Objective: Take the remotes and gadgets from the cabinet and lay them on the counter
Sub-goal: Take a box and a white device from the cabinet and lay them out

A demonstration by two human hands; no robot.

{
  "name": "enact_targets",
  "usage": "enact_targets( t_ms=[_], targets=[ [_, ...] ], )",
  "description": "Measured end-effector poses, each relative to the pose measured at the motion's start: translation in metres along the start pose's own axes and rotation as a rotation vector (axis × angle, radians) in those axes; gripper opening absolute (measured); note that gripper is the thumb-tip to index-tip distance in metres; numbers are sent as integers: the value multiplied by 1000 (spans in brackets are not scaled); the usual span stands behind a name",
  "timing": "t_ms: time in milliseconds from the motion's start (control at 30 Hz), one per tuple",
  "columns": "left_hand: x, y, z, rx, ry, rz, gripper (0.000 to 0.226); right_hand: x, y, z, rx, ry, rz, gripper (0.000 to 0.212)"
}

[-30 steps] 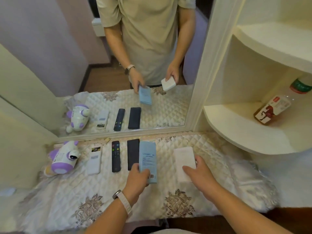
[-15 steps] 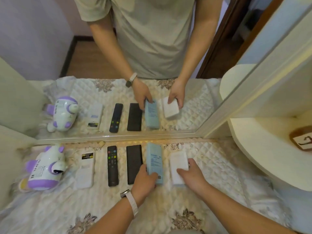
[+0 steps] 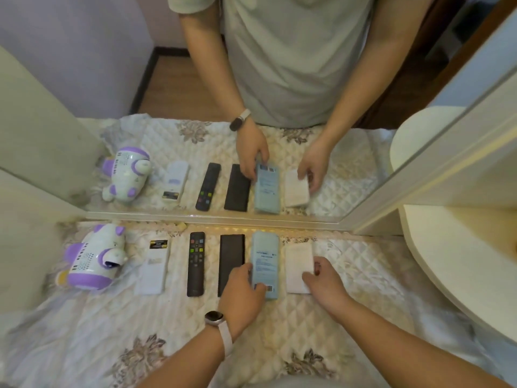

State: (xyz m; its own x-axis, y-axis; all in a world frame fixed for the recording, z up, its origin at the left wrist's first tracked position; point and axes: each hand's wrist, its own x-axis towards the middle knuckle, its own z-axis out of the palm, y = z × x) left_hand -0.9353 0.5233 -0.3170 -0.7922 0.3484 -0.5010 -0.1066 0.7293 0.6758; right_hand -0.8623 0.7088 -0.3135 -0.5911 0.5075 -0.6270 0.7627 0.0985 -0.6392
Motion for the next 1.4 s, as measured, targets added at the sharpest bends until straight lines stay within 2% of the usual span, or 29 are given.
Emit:
enact_targets(
  t_ms=[233, 433, 533, 633, 800, 967, 1267, 1400],
  targets=[
    [-34, 11, -1, 131, 83, -25, 49, -7, 10, -26, -193, -42, -84, 39],
    [-79, 24, 1, 323, 206, 148, 44, -18, 21, -46, -393, -99, -247, 40],
    [-101, 31, 0, 459, 286, 247, 43, -27, 21, -50, -562, -115, -419, 46],
    [-125, 34, -2, 554, 361, 277, 46, -37, 15, -49, -741, -139, -685, 46],
    [-169, 28, -7, 636, 522, 237, 48, -58, -9, -40, -888, -154, -1108, 45],
    [-224, 7, -11, 582, 662, 128, 44, -97, -28, -13, -960, -257, -1445, 47],
    [-322, -41, -19, 613, 887, 131, 42, -200, -36, 37, -905, -354, -1783, 45],
    [-372, -77, -30, 597, 938, 32, 42, -256, -37, 69, -883, -392, -1865, 45]
  ],
)
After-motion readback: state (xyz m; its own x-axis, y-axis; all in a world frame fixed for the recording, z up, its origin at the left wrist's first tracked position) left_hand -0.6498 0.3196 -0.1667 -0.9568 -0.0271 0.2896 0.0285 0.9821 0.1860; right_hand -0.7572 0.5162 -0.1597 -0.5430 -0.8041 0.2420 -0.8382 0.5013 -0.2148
